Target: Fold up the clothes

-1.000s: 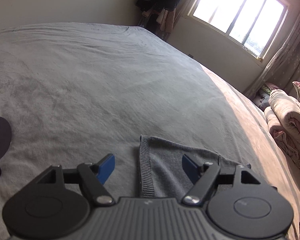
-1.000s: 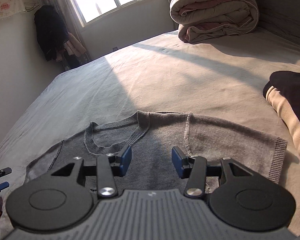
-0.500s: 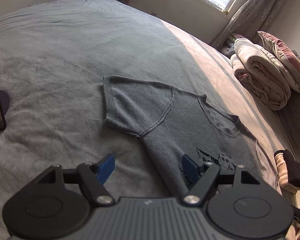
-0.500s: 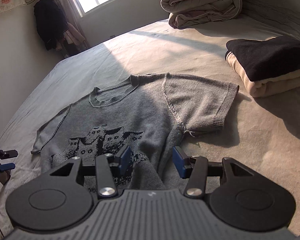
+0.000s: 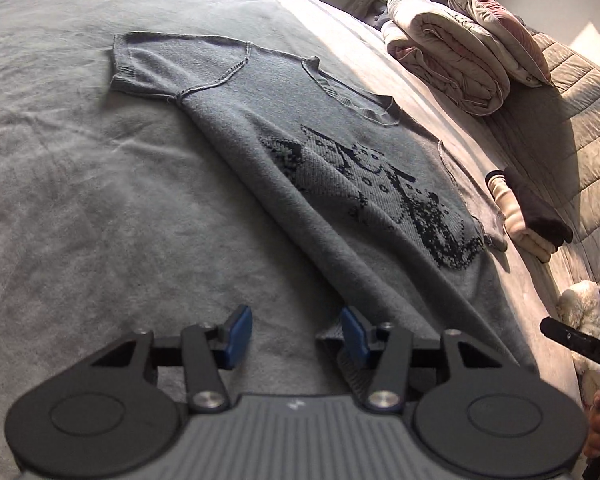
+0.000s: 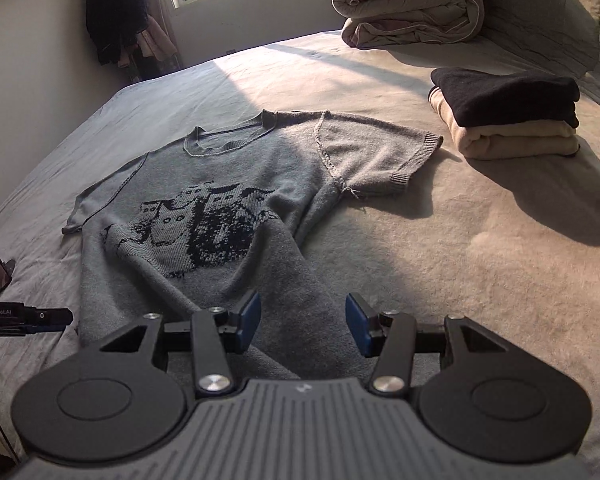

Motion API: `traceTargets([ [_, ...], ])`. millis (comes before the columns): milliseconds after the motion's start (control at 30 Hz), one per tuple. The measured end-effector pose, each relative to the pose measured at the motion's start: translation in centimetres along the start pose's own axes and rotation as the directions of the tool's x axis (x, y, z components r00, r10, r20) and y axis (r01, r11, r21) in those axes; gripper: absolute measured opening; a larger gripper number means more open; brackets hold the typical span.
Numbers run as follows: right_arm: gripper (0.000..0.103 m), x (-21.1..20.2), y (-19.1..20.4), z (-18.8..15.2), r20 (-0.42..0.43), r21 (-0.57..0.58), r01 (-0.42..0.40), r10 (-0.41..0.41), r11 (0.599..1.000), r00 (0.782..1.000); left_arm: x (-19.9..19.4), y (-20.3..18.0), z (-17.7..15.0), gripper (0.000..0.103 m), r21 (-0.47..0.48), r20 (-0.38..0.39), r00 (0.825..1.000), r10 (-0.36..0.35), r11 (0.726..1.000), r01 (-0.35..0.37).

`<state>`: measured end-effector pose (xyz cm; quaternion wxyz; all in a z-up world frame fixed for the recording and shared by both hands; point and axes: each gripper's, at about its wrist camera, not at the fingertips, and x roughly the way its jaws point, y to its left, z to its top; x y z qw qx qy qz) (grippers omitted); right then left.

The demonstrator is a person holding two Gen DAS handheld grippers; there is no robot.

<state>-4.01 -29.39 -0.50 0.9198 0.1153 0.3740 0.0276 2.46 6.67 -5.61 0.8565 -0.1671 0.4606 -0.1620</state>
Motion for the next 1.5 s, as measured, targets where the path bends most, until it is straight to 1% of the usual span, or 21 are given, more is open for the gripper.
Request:
traceTargets([
  [33, 0.052, -0.3, -0.6, -0.2, -0.004, 0.014, 0.006, -0.006, 1.000, 1.000, 0.3, -0.4, -0.1, 0.051, 0.005, -0.003, 1.000, -0.007, 1.000, 0.007],
  [133, 0.052, -1.3, -2.0, -0.9, -0.008, 0.058, 0.028, -0.027, 0.998, 1.000, 0.5, -1.6, -0.8, 0.051, 0.063, 0.003, 0.999, 0.051, 0.997, -0.051],
  [200, 0.052, -1.9, -2.9, -1.7, -0.008, 0.083, 0.044, -0.044, 0.996, 0.999, 0.6, -2.3, -1.3, 0.048, 0.102, 0.010, 0.996, 0.091, 0.991, -0.092],
  [233, 0.053, -2.2, -3.3, -2.1, -0.010, 0.095, 0.053, -0.052, 0.994, 0.999, 0.7, -2.7, -1.6, 0.026, 0.122, 0.014, 0.994, 0.111, 0.986, -0.112],
  [267, 0.053, -2.3, -3.7, -2.6, -0.014, 0.109, 0.059, -0.058, 0.992, 0.998, 0.8, -3.1, -1.8, 0.012, 0.142, 0.018, 0.991, 0.131, 0.981, -0.132],
  [300, 0.053, -2.5, -4.2, -3.3, -0.022, 0.127, 0.065, -0.063, 0.990, 0.998, 0.8, -3.5, -2.1, 0.001, 0.161, 0.023, 0.988, 0.151, 0.975, -0.153],
  [400, 0.053, -3.1, -4.9, -4.9, -0.037, 0.158, 0.071, -0.066, 0.985, 0.997, -1.1, -2.6, -3.0, 0.001, 0.076, 0.044, 0.988, 0.149, 0.985, -0.152],
  [533, 0.053, -4.0, -5.3, -6.4, -0.038, 0.171, 0.061, -0.055, 0.983, 0.998, -5.7, -1.3, -4.4, 0.001, -0.021, 0.129, 0.982, 0.136, 0.991, -0.135],
  [633, 0.053, -4.5, -5.7, -7.3, -0.032, 0.201, 0.055, -0.050, 0.978, 0.998, -9.3, -0.4, -5.8, 0.001, -0.064, 0.200, 0.970, 0.140, 0.989, -0.130],
  [700, 0.053, -4.7, -5.8, -7.7, -0.030, 0.220, 0.052, -0.047, 0.974, 0.998, -11.8, 0.4, -7.0, 0.001, -0.089, 0.248, 0.958, 0.142, 0.988, -0.124],
  [800, 0.053, -4.9, -5.7, -8.3, -0.024, 0.242, 0.033, -0.028, 0.970, 0.999, -14.6, 1.2, -9.0, 0.001, -0.118, 0.297, 0.940, 0.168, 0.983, -0.138],
  [1000, 0.054, -5.0, -4.8, -9.5, -0.009, 0.264, 0.012, -0.010, 0.964, 1.000, -17.0, 2.2, -12.8, 0.000, -0.145, 0.316, 0.931, 0.184, 0.979, -0.144],
  [1133, 0.054, -5.1, -4.3, -10.0, -0.002, 0.275, 0.003, -0.003, 0.962, 1.000, -16.9, 2.9, -13.9, 0.000, -0.128, 0.294, 0.927, 0.231, 0.971, -0.201],
  [1167, 0.054, -5.1, -4.2, -10.0, -0.001, 0.276, -0.001, 0.001, 0.961, 1.000, -16.7, 3.2, -13.9, 0.000, -0.123, 0.285, 0.929, 0.237, 0.970, -0.210],
  [1233, 0.054, -5.2, -3.9, -10.2, 0.001, 0.278, -0.010, 0.010, 0.961, 1.000, -16.4, 4.0, -13.6, 0.000, -0.139, 0.271, 0.938, 0.215, 0.973, -0.183],
  [1300, 0.054, -5.2, -3.7, -10.3, 0.003, 0.279, -0.018, 0.018, 0.960, 1.000, -16.5, 4.8, -13.2, 0.001, -0.167, 0.276, 0.941, 0.197, 0.974, -0.155],
  [1333, 0.054, -5.2, -3.5, -10.4, 0.003, 0.273, -0.017, 0.017, 0.962, 1.000, -16.4, 5.1, -13.0, 0.003, -0.180, 0.275, 0.941, 0.195, 0.972, -0.148],
  [1367, 0.054, -5.1, -3.3, -10.5, 0.002, 0.270, -0.015, 0.015, 0.963, 1.000, -16.3, 5.4, -12.8, 0.010, -0.193, 0.274, 0.942, 0.194, 0.971, -0.143],
  [1400, 0.054, -5.1, -3.2, -10.6, 0.001, 0.267, -0.015, 0.015, 0.964, 1.000, -15.9, 5.7, -12.5, 0.016, -0.200, 0.256, 0.950, 0.179, 0.971, -0.129],
  [1433, 0.054, -5.0, -3.0, -10.7, 0.000, 0.263, -0.015, 0.016, 0.965, 1.000, -15.4, 6.0, -12.2, 0.028, -0.215, 0.233, 0.959, 0.163, 0.970, -0.112],
  [1500, 0.052, -4.8, -2.7, -10.9, -0.002, 0.253, -0.010, 0.011, 0.967, 1.000, -14.0, 6.3, -12.1, 0.031, -0.243, 0.196, 0.975, 0.108, 0.968, -0.059],
])
